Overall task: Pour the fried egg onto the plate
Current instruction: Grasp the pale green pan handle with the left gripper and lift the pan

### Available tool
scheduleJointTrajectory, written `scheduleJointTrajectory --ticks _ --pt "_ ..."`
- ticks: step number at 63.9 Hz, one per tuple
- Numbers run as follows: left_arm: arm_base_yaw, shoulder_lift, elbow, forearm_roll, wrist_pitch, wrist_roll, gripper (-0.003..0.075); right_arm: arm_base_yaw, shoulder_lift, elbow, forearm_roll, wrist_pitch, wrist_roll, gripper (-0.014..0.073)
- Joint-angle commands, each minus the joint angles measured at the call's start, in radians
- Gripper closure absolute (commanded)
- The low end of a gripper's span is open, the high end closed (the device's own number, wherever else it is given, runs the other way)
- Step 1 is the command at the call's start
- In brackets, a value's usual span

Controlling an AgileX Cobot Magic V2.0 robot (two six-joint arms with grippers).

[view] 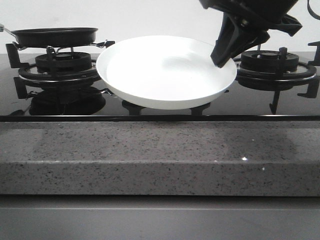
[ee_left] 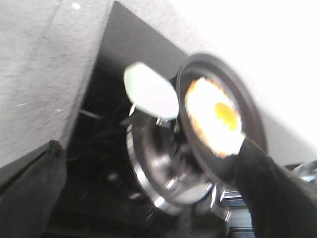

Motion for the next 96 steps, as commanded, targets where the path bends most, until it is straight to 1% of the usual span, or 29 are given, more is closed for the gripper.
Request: scheduleJointTrajectory --ticks 1,10,15,23,37,46,58,73,78,89,96 --pt "0.001 0.031 -0.051 -0.184 0.012 0.031 0.0042 0.000 -0.035 -0.023 0.014 -0.033 -0.010 0.0663" --pt "-0.001 0.129 -0.081 -0.335 0.041 0.058 0.0052 0.000 -0.035 -0.023 0.014 -0.032 -0.010 0.0663" --pt "-0.005 0.181 -0.093 -0.410 0.071 0.074 0.0080 0.000 -0.035 -0.023 0.014 -0.032 -0.010 0.0663" --pt "-0.027 0.235 -0.122 -0.484 0.113 0.097 0.0142 0.000 -0.035 -0.023 0.014 -0.032 -0.010 0.0663" --pt "-0.066 0.267 -0.168 -0.486 0.128 0.097 0.0246 0.000 -0.035 -0.023 0.014 -0.032 -0.010 0.0663" --pt "-0.068 0.267 -0.172 -0.486 0.130 0.097 0.0302 0.000 -0.035 -0.023 0.014 -0.030 -0.010 0.0663" --pt "-0.068 0.267 -0.172 -0.486 0.147 0.097 0.0398 0.000 -0.035 -0.023 0.014 -0.030 -0.010 0.0663" --pt "-0.061 0.267 -0.172 -0.486 0.188 0.097 0.0552 0.000 -0.035 -0.023 0.014 -0.030 -0.010 0.0663" --pt "-0.049 0.267 -0.172 -0.486 0.204 0.097 0.0619 0.000 -0.035 -0.023 0.014 -0.030 -0.010 0.0663" --pt "-0.029 0.260 -0.173 -0.531 0.261 0.097 0.0741 0.000 -0.035 -0.023 0.014 -0.030 -0.010 0.0663" --pt "-0.022 0.238 -0.173 -0.539 0.268 0.097 0.0741 0.000 -0.035 -0.023 0.014 -0.030 -0.010 0.0663"
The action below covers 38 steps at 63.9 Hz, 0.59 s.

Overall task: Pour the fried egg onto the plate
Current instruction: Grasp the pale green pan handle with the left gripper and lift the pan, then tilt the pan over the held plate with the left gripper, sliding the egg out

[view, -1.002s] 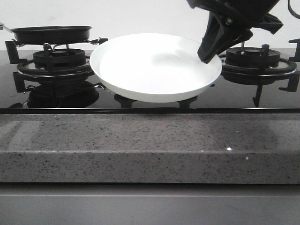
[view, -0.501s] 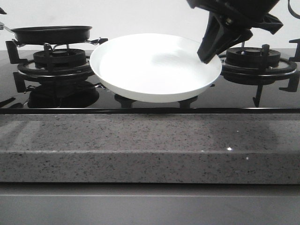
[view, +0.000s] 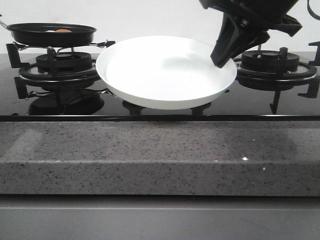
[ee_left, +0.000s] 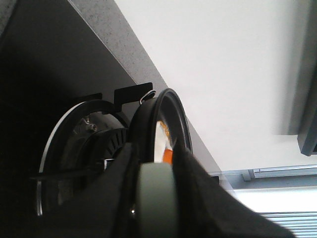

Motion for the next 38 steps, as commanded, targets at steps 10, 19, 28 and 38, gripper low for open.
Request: scheduleJointTrajectory --ticks 10,19,28,38 --pt "0.010 -0.145 -0.032 -0.124 0.081 0.020 0.0741 0.000 -0.035 -0.023 0.012 -0.033 -0.010 0.0663" --pt "0.010 -0.224 -0.032 -0.123 0.104 0.071 0.0741 0.000 -0.035 -0.023 0.012 -0.033 -0.010 0.0663" --pt "0.010 -0.326 0.006 -0.110 0.100 0.126 0.0741 0.000 -0.035 -0.023 0.012 -0.033 -0.010 0.0663" --pt "-0.016 -0.441 0.074 -0.064 0.065 0.199 0.0741 0.000 -0.035 -0.023 0.012 -0.033 -0.010 0.0663"
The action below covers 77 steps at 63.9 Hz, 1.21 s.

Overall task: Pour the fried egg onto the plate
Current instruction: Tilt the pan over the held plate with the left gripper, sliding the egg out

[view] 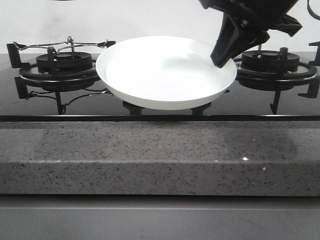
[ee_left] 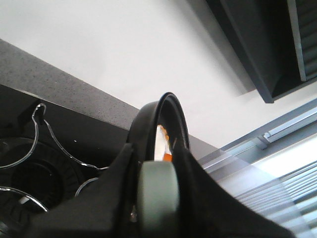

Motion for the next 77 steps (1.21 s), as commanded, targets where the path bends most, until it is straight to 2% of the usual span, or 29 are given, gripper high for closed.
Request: scheduleJointTrajectory --ticks 1,17,35,44,77 --pt "-0.023 -0.109 0.007 -0.080 0.002 0.043 0.0741 0.000 -0.035 -0.023 0.012 -0.033 -0.010 0.0663" --pt "-0.176 -0.220 0.040 0.092 -0.136 0.072 0.0741 0.000 -0.035 -0.023 0.012 -0.033 -0.010 0.0663" --pt "-0.450 -0.269 0.040 0.299 -0.351 0.081 0.0741 0.000 -0.035 -0.023 0.012 -0.033 -0.010 0.0663" --pt "-0.554 -0.291 0.035 0.330 -0.443 0.132 0.0741 0.000 -0.035 -0.023 0.012 -0.033 -0.010 0.0663" --pt "-0.773 -0.312 0.034 0.428 -0.632 0.390 0.0741 0.000 -0.035 -0.023 0.012 -0.032 -0.010 0.0663"
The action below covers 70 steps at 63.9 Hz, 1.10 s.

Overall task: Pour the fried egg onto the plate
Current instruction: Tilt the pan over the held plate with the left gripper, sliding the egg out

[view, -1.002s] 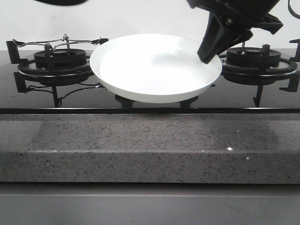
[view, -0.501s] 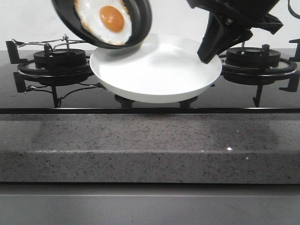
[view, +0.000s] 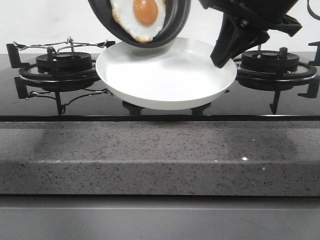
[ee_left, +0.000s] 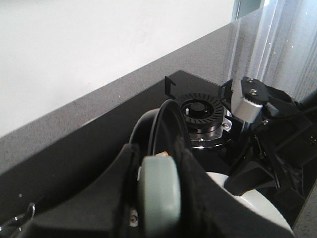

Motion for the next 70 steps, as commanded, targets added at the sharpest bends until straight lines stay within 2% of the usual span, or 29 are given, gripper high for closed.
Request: scheduleJointTrajectory --ticks 1,14,60,70 --pt "-0.036 -0.040 -0.038 -0.028 -0.087 0.039 0.0741 0.000 -0.035 -0.023 0.012 -0.032 -0.010 0.0663" --pt "-0.090 -0.040 -0.038 0.084 -0.158 0.039 0.0741 0.000 -0.035 -0.023 0.012 -0.032 -0.010 0.0663" --pt "-0.101 -0.091 -0.038 0.114 -0.192 0.039 0.0741 0.000 -0.035 -0.023 0.012 -0.032 -0.010 0.0663" --pt "-0.101 -0.091 -0.038 0.117 -0.186 0.097 0.0741 0.000 -0.035 -0.023 0.012 -0.032 -0.010 0.0663"
